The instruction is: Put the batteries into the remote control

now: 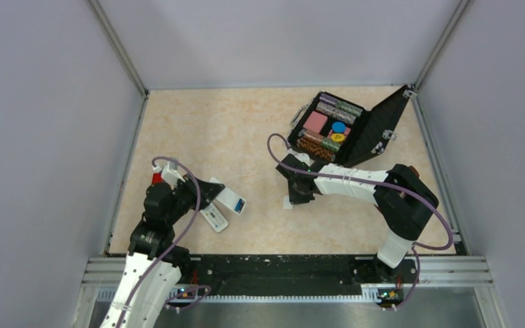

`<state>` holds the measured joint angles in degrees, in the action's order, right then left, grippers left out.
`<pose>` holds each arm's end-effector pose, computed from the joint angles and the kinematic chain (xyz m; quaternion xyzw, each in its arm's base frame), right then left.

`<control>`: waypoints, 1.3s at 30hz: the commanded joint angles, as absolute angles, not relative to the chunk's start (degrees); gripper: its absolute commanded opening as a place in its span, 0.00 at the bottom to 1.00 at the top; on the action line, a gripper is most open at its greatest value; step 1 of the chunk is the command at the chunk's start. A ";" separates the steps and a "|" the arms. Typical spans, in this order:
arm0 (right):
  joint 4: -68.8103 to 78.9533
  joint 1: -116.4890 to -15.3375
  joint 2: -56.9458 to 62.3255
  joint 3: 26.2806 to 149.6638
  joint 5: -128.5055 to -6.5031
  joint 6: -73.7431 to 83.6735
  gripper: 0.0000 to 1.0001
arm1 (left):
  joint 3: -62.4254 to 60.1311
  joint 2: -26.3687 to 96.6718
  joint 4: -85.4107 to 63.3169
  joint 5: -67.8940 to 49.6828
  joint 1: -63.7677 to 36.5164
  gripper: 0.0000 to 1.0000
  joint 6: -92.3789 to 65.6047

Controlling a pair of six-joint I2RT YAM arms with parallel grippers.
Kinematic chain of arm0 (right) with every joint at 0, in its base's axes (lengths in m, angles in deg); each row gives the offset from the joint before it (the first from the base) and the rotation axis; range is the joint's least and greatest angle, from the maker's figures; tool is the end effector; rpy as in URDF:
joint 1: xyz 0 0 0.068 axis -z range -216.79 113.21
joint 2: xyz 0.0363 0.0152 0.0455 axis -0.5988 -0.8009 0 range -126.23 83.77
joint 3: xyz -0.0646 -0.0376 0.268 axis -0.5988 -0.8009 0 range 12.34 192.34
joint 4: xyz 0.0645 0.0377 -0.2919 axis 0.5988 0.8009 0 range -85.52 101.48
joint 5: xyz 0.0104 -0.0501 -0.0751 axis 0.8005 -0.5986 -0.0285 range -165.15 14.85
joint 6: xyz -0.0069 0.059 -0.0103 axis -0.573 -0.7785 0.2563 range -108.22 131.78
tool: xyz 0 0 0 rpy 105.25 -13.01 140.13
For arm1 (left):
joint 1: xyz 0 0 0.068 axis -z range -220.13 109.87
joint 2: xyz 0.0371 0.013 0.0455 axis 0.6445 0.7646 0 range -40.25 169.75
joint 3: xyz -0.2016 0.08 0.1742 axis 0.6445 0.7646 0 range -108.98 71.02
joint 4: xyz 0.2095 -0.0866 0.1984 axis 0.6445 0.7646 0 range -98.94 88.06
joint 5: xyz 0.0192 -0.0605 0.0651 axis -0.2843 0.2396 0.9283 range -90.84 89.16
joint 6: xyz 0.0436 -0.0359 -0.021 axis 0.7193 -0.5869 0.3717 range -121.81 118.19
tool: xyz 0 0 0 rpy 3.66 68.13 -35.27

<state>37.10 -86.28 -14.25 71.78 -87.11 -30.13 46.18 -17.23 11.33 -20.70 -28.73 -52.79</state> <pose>0.2391 0.2657 0.1369 -0.0479 0.9802 0.0444 0.1870 0.1607 -0.0479 0.2513 -0.1758 0.7861 -0.4178 0.4202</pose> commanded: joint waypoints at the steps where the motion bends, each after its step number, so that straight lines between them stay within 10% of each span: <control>1: 33.52 -86.62 -11.67 73.83 -85.60 -27.60 0.11 | 45.94 -16.92 8.21 -20.59 -28.74 0.00 -51.87; 5: 33.91 -86.64 -8.18 72.11 -85.51 -24.19 0.19 | 45.35 -16.89 8.64 -20.54 -28.79 0.00 -51.20; 14: 35.81 -86.54 -6.58 75.28 -79.34 3.70 0.78 | 40.52 -18.02 16.41 -11.33 -28.79 0.00 -47.88; 39: 36.59 -86.59 -17.91 78.38 -66.63 42.77 0.75 | 35.76 -14.98 21.57 -1.38 -28.79 0.00 -47.08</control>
